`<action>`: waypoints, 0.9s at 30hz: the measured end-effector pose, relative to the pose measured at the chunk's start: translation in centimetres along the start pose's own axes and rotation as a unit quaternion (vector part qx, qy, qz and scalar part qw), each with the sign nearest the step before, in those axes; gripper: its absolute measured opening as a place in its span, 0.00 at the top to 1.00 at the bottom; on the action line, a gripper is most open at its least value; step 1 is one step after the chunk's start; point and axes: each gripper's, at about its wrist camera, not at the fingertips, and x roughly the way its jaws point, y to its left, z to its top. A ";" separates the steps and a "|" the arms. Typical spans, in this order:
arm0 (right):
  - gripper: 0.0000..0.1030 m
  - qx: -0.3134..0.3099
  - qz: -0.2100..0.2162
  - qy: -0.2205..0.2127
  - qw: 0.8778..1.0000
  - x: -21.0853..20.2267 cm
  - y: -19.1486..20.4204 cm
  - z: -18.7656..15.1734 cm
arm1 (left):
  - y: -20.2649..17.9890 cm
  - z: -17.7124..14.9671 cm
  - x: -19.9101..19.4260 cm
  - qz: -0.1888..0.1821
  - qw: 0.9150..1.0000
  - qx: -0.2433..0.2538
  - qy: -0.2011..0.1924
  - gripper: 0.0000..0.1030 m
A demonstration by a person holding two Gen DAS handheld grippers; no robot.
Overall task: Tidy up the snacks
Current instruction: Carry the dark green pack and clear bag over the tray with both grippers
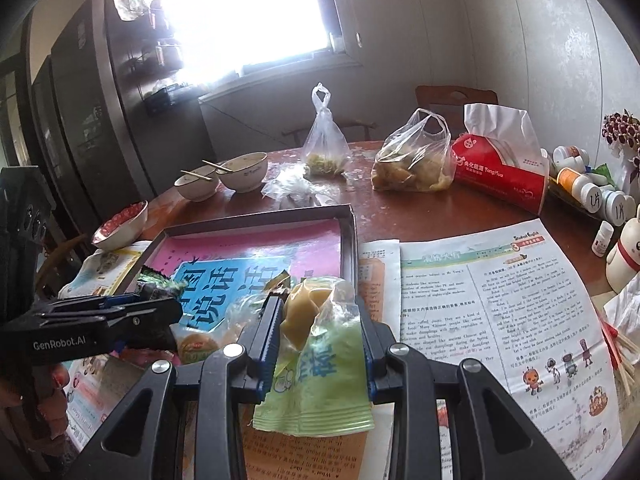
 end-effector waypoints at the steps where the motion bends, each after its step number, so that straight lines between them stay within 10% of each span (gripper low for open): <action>1: 0.67 0.000 -0.001 0.002 1.000 0.2 0.0 0.2 | 0.0 0.1 0.1 -0.003 1.000 -0.001 0.002 0.58; 27: 0.67 0.000 -0.023 0.049 0.999 4.4 -0.7 1.0 | 0.8 1.4 2.7 -0.004 0.999 -0.002 0.032 0.58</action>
